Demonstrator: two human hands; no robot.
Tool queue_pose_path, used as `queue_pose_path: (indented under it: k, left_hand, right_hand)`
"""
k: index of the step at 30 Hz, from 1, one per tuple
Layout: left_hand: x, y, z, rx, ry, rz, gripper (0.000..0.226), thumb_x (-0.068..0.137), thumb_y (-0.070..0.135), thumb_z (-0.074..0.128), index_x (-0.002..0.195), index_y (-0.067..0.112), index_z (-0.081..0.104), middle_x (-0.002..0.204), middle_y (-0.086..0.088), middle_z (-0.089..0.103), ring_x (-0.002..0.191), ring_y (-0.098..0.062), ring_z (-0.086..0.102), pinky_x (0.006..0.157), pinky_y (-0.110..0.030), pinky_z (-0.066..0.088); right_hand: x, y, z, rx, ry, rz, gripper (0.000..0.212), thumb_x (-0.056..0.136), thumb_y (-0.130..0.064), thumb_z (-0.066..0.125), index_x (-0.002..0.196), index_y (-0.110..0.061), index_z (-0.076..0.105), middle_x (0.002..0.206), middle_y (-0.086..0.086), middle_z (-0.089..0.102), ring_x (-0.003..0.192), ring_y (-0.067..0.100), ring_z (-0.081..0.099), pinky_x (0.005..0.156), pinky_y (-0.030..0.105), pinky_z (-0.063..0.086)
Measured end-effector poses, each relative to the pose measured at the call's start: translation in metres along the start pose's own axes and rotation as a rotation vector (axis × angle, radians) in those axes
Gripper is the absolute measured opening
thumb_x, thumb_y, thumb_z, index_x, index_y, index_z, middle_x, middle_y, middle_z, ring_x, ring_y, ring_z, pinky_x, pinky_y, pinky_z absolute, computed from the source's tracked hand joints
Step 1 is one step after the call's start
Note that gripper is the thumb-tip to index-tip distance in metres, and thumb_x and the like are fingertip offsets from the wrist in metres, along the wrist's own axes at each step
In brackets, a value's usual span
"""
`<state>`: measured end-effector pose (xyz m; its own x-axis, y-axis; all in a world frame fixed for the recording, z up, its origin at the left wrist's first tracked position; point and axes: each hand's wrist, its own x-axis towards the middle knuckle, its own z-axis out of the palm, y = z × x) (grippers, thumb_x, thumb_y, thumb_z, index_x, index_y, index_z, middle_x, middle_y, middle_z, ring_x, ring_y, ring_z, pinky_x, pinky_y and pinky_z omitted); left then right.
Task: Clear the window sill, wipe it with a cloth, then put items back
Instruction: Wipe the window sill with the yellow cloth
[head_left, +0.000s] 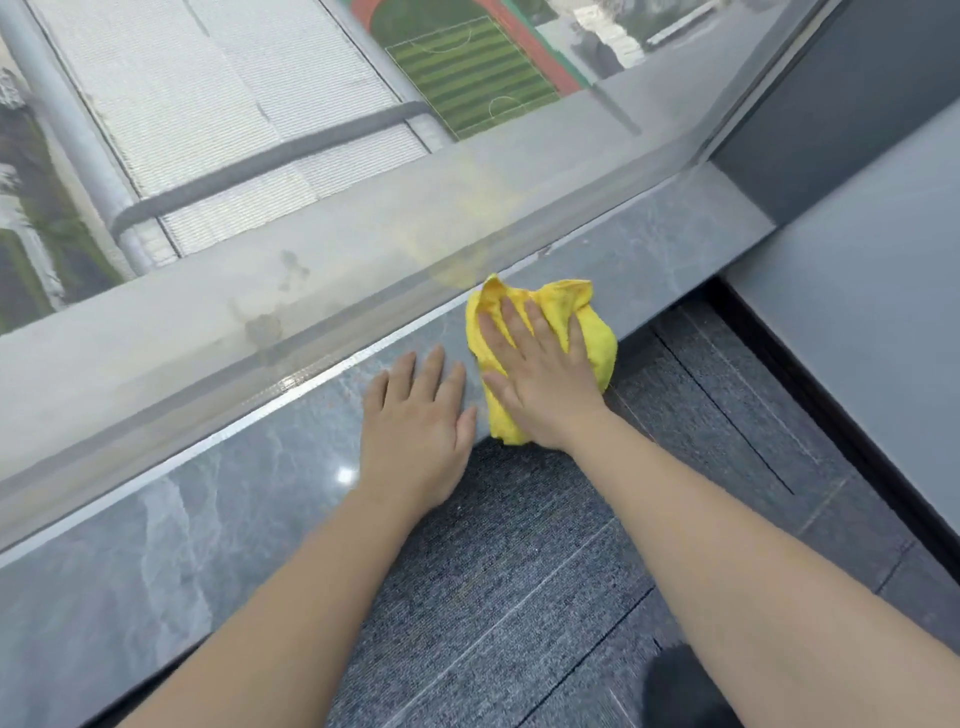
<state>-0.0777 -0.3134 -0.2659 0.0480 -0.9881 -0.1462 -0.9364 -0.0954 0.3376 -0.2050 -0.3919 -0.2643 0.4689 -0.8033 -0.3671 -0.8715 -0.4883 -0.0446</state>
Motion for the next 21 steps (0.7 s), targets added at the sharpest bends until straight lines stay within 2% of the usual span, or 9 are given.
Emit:
queue_pose_path:
  k: [2,3,5,7,9,14,16,18,21]
  left_hand:
    - [0.005,0.007,0.000,-0.075,0.047,-0.060,0.063,0.078,0.042,0.017,0.114,0.007,0.054,0.130,-0.019,0.054,0.120,-0.042,0.046,0.100,-0.053,0.035]
    - [0.008,0.011,0.000,-0.117,0.054,-0.083,0.065,0.077,0.043,0.016,0.111,0.005,0.056,0.128,-0.021,0.054,0.119,-0.042,0.045,0.100,-0.052,0.034]
    - [0.015,0.018,0.000,-0.174,0.116,-0.101,0.062,0.077,0.043,0.017,0.101,0.003,0.059,0.118,-0.023,0.058,0.111,-0.042,0.050,0.096,-0.051,0.036]
    - [0.022,0.025,0.000,-0.201,0.136,-0.102,0.061,0.077,0.042,0.018,0.099,0.003,0.059,0.114,-0.023,0.059,0.107,-0.041,0.051,0.095,-0.050,0.037]
    - [0.026,0.029,0.002,-0.214,0.147,-0.120,0.064,0.076,0.044,0.016,0.105,0.003,0.056,0.119,-0.022,0.056,0.113,-0.039,0.048,0.098,-0.049,0.034]
    - [0.037,0.037,0.009,-0.197,0.242,-0.185,0.057,0.080,0.038,0.023,0.111,0.001,0.054,0.116,-0.023,0.059,0.110,-0.041,0.052,0.094,-0.052,0.038]
    - [0.042,0.042,0.012,-0.203,0.264,-0.204,0.057,0.081,0.036,0.024,0.115,0.000,0.052,0.118,-0.024,0.058,0.111,-0.041,0.051,0.096,-0.052,0.037]
    - [0.046,0.046,0.013,-0.222,0.287,-0.239,0.059,0.080,0.037,0.023,0.118,0.000,0.050,0.122,-0.024,0.056,0.115,-0.041,0.049,0.098,-0.051,0.035]
    - [0.049,0.048,0.015,-0.222,0.312,-0.282,0.062,0.080,0.039,0.022,0.120,0.000,0.049,0.125,-0.023,0.054,0.117,-0.040,0.047,0.099,-0.050,0.034]
  right_hand:
    - [-0.005,0.017,-0.001,-0.066,-0.027,-0.131,0.076,0.073,-0.054,-0.013,0.146,-0.032,-0.007,0.158,-0.005,-0.011,0.146,0.018,-0.010,0.115,0.048,-0.006]
    - [-0.004,0.027,-0.003,-0.076,-0.037,-0.158,0.079,0.070,-0.054,-0.015,0.146,-0.033,-0.005,0.158,-0.005,-0.011,0.146,0.017,-0.009,0.116,0.046,-0.006]
    - [0.003,0.047,-0.004,-0.051,-0.018,-0.123,0.069,0.080,-0.055,-0.008,0.146,-0.033,-0.004,0.158,-0.005,-0.011,0.146,0.016,-0.009,0.116,0.044,-0.006]
    - [0.015,0.064,-0.006,0.013,0.003,0.018,0.056,0.095,-0.049,0.010,0.146,-0.031,-0.005,0.158,-0.002,-0.012,0.146,0.017,-0.010,0.116,0.045,-0.006]
    - [0.029,0.075,-0.008,0.087,0.055,0.178,0.057,0.097,-0.043,0.019,0.147,-0.027,-0.003,0.158,0.001,-0.012,0.146,0.019,-0.010,0.115,0.049,-0.006]
    - [0.063,0.066,-0.016,0.261,0.131,0.502,0.064,0.096,-0.046,0.021,0.147,-0.017,-0.003,0.158,0.009,-0.010,0.145,0.026,-0.011,0.113,0.057,-0.006]
    - [0.072,0.054,-0.019,0.313,0.130,0.576,0.066,0.096,-0.045,0.021,0.147,-0.012,-0.005,0.157,0.012,-0.011,0.145,0.029,-0.012,0.112,0.059,-0.007]
    - [0.076,0.042,-0.019,0.294,0.123,0.532,0.069,0.096,-0.045,0.021,0.146,-0.005,-0.006,0.156,0.016,-0.011,0.144,0.031,-0.012,0.111,0.060,-0.008]
    - [0.072,0.034,-0.015,0.236,0.126,0.355,0.075,0.095,-0.045,0.023,0.144,0.004,-0.006,0.155,0.021,-0.009,0.144,0.033,-0.011,0.111,0.060,-0.008]
